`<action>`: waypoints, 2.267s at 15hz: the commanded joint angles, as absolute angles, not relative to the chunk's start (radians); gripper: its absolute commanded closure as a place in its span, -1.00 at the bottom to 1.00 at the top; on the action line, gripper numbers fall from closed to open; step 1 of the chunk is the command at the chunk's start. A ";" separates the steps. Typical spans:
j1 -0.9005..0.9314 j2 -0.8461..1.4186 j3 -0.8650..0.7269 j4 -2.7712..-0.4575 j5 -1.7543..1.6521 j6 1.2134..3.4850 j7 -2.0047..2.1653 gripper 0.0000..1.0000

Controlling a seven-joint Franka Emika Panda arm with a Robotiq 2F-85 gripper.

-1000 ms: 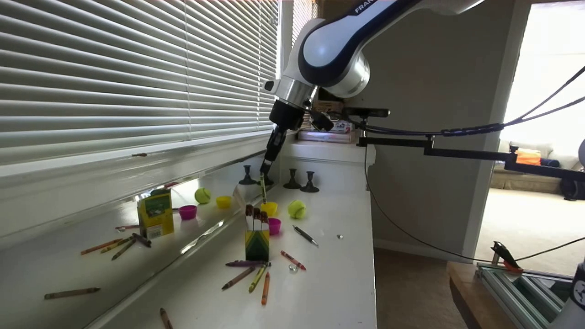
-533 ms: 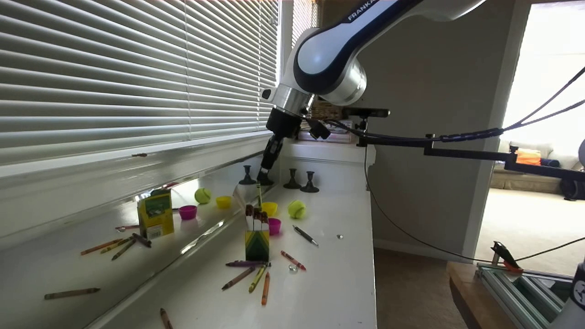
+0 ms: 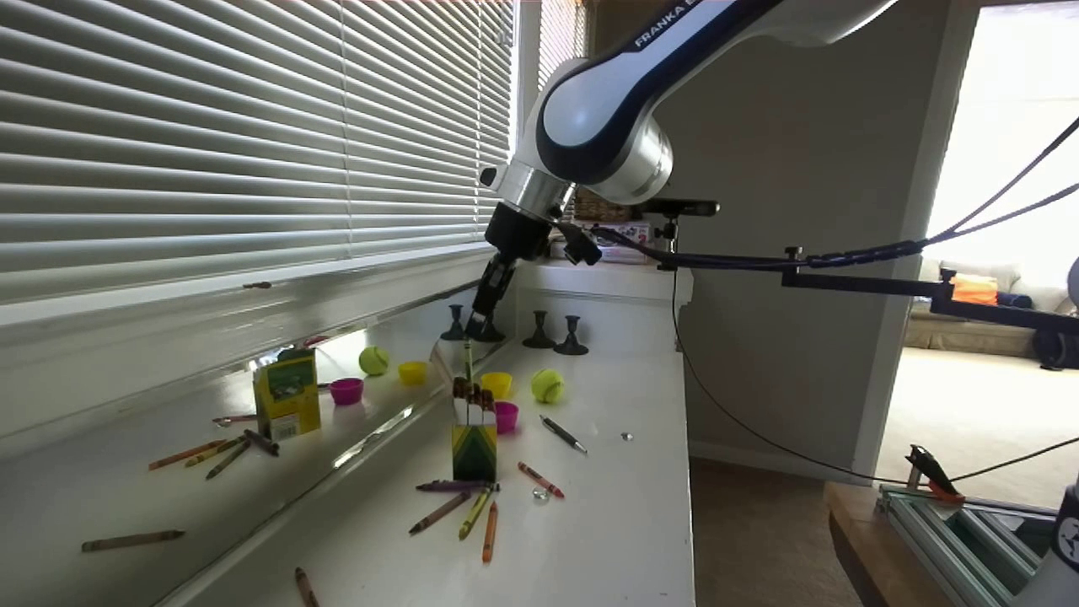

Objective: Put the green crayon in the box

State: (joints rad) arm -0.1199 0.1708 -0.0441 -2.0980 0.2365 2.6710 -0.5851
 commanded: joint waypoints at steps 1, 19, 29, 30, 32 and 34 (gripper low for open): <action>-0.139 0.177 -0.029 -2.106 0.232 2.671 -0.567 0.98; -0.179 0.272 0.007 -2.101 0.255 2.745 -0.600 0.98; -0.218 0.321 0.052 -2.093 0.207 2.767 -0.562 0.98; -0.214 0.309 0.045 -2.100 0.191 2.751 -0.554 0.43; -0.210 0.282 0.039 -2.115 0.185 2.748 -0.543 0.27; -0.207 0.238 0.035 -2.129 0.173 2.717 -0.545 0.01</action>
